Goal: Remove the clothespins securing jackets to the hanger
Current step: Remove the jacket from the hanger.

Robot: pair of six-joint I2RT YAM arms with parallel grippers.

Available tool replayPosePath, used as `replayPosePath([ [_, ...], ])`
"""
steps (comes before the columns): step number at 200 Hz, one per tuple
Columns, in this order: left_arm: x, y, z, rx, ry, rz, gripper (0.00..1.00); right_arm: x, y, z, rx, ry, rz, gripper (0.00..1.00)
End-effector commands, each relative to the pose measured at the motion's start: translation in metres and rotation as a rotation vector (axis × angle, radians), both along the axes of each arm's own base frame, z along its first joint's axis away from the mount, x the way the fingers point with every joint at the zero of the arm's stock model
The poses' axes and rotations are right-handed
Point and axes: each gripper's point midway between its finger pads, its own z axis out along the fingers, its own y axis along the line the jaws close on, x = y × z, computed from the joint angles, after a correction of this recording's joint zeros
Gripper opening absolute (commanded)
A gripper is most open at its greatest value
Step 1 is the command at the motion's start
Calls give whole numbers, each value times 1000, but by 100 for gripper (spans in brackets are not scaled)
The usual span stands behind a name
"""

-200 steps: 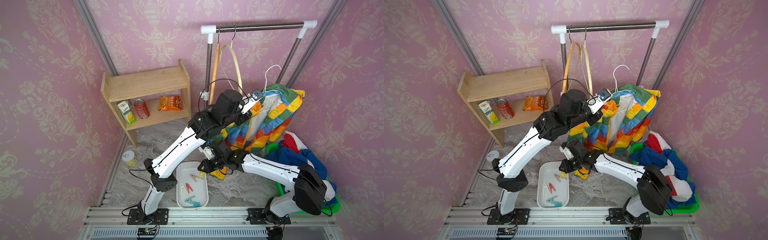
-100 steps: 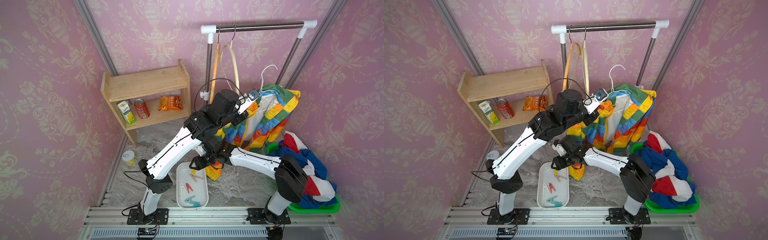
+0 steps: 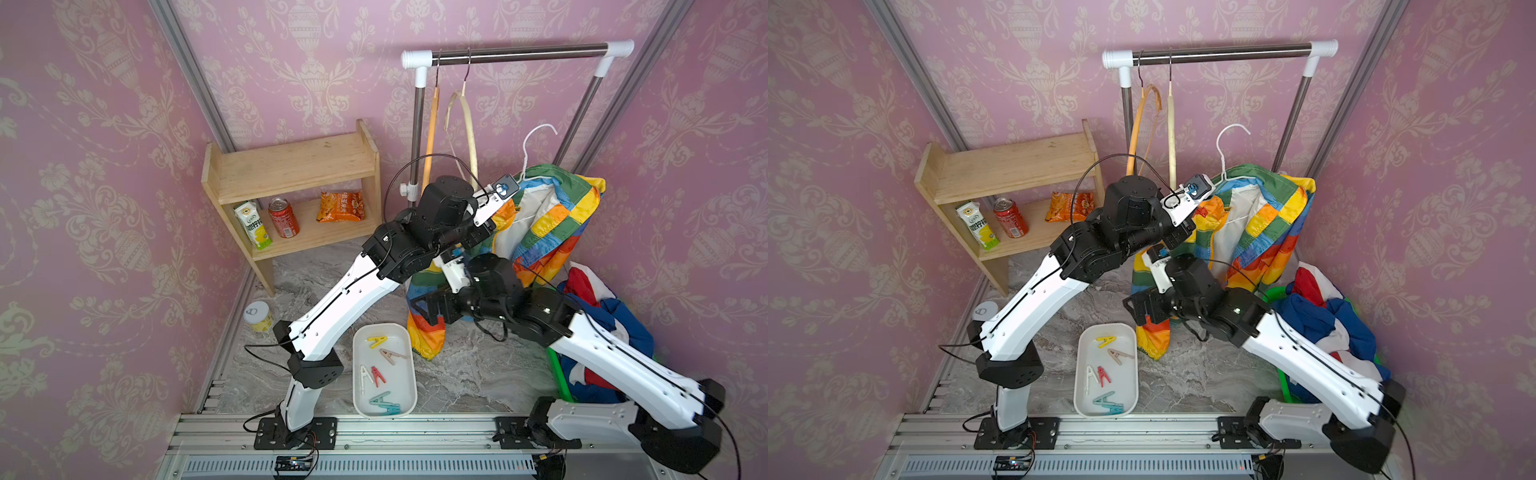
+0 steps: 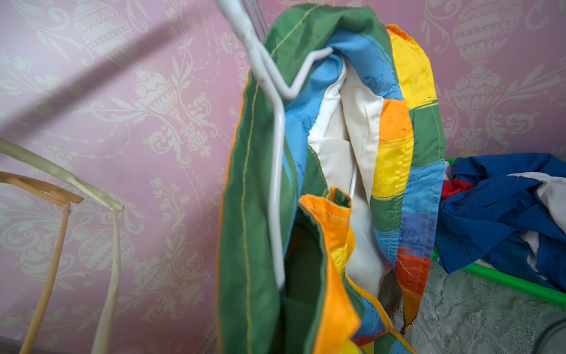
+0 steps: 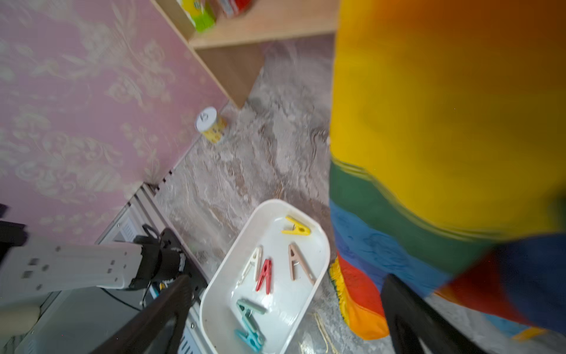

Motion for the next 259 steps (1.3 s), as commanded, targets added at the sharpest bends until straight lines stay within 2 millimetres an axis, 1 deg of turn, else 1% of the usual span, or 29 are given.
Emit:
replayPosePath([
  [1, -10, 17, 44, -82, -85, -5, 0, 8, -95, 62, -16, -234, -354, 100],
  [12, -12, 16, 45, -84, -81, -17, 0, 5, -131, 85, 2, -320, -496, 98],
  [21, -13, 15, 45, -86, -78, -26, 0, 3, -152, 97, 5, -375, -571, 98],
  [32, -15, 15, 44, -83, -74, -35, 0, 2, -171, 104, -13, -417, -655, 97],
  [49, -15, 14, 42, -75, -70, -40, 0, 5, -181, 108, -76, -454, -709, 97],
  [76, -16, 11, 36, -55, -55, -45, 0, 9, -195, 117, -134, -484, -795, 100],
  [97, -21, 11, 38, -55, -59, -61, 0, 7, -209, 126, -155, -532, -871, 100],
  [114, -27, 11, 41, -56, -63, -83, 0, 3, -227, 127, -178, -535, -971, 100],
  [128, -29, 12, 42, -50, -69, -85, 0, -8, -247, 128, -172, -526, -1070, 100],
  [141, -30, 12, 41, -43, -69, -88, 0, -15, -257, 129, -153, -535, -1090, 100],
  [146, -31, 12, 41, -41, -68, -93, 0, -17, -259, 129, -142, -541, -1087, 100],
  [160, -35, 10, 40, -39, -64, -112, 0, -18, -256, 134, -105, -583, -1039, 100],
  [185, -45, 7, 42, -44, -61, -157, 0, -12, -247, 134, -54, -617, -966, 100],
  [205, -56, 7, 45, -50, -49, -201, 0, -1, -236, 132, -40, -598, -908, 100],
  [220, -63, 9, 46, -54, -36, -231, 0, 7, -233, 129, -48, -582, -901, 100],
  [245, -67, 10, 45, -52, -25, -241, 0, 22, -216, 126, -25, -544, -850, 100],
  [259, -69, 9, 45, -46, -29, -247, 0, 28, -220, 118, -62, -513, -897, 100],
])
